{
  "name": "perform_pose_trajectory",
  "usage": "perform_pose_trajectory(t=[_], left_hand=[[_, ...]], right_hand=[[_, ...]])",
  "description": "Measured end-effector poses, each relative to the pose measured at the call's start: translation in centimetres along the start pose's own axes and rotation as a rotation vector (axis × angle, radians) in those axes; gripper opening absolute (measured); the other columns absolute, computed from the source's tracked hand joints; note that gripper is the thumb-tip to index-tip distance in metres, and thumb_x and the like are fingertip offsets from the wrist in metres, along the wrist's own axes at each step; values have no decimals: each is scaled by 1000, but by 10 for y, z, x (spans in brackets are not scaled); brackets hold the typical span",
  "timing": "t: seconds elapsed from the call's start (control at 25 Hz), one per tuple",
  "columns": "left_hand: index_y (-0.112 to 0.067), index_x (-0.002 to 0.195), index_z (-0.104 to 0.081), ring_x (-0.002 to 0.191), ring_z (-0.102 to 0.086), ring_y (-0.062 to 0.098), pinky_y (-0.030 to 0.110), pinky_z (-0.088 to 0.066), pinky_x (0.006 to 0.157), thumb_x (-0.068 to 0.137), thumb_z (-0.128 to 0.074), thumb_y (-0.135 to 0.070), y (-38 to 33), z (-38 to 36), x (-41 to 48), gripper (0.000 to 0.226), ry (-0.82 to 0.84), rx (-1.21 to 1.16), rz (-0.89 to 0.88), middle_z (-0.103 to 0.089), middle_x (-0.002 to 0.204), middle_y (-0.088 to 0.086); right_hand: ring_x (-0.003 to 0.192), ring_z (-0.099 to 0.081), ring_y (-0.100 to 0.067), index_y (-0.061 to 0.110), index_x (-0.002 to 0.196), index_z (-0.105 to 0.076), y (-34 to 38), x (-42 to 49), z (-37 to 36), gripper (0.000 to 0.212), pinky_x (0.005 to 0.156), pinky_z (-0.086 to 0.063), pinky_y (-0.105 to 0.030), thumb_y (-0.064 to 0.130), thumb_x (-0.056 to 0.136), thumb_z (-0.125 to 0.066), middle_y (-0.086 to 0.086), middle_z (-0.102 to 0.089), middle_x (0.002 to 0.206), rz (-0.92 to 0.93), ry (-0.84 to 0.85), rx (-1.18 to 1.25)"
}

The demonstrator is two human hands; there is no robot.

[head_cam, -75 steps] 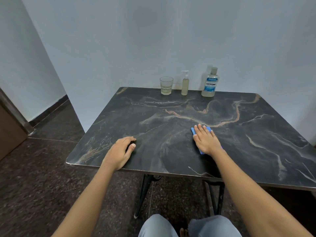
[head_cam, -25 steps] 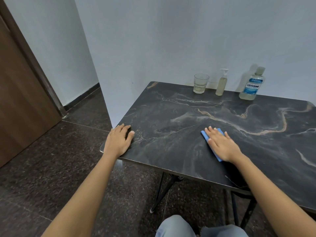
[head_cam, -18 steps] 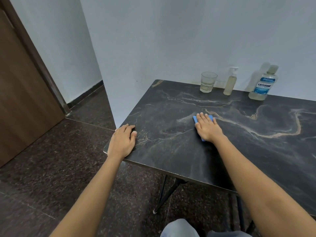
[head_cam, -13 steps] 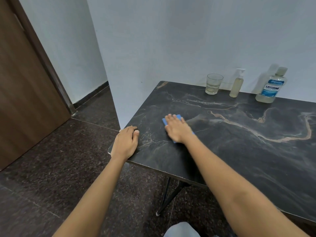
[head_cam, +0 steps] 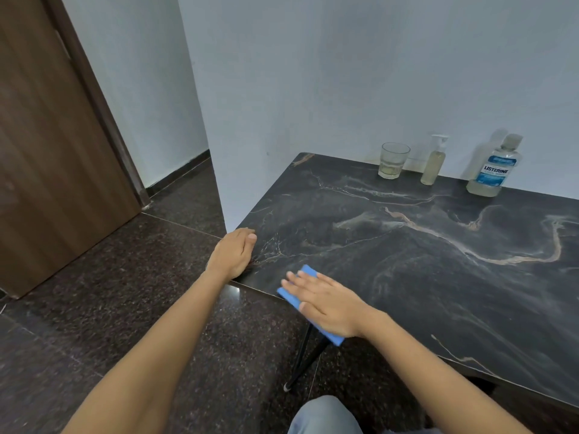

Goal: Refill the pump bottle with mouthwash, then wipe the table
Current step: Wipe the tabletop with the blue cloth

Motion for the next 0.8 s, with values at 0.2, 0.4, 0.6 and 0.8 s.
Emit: perform_pose_trajectory(t=[0.2, 0.4, 0.6, 0.8], left_hand=[[-18, 136, -50, 134, -41, 18, 34, -30, 109, 99, -22, -48, 15, -2, 3, 55, 10, 65, -51, -49, 143, 0], [-20, 135, -51, 134, -40, 14, 33, -31, 107, 101, -27, -43, 15, -3, 4, 48, -58, 37, -20, -50, 142, -4], [-17, 135, -50, 131, -40, 15, 34, -34, 104, 100, -28, -46, 22, 0, 5, 50, -131, 2, 43, -52, 138, -2], [-12, 146, -33, 138, -32, 23, 41, -28, 111, 98, -23, -55, 26, 8, 0, 65, -202, -100, 94, -38, 150, 3]], right_hand=[[148, -1, -6, 30, 152, -12, -102, -37, 22, 50, 117, 1, -27, 33, 103, -23, 11, -5, 160, -292, -111, 12], [149, -4, -12, 21, 153, -10, -186, 19, 39, 53, 120, -3, -38, 32, 102, -17, 4, -6, 162, -635, -172, 6], [149, 0, -18, 15, 153, -5, -181, 130, 42, 55, 120, -2, -42, 31, 101, -15, -1, -1, 162, -652, -130, 15], [149, -3, -19, 15, 153, -6, -84, 212, 28, 55, 120, -3, -42, 31, 102, -16, -1, -4, 162, -342, -84, -18]])
Point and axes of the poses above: each hand's wrist, its own x-axis towards the middle knuckle, its own z-axis out of the back of the hand, y = z × x, the point moved 7 cm from there along x, towards the middle knuckle
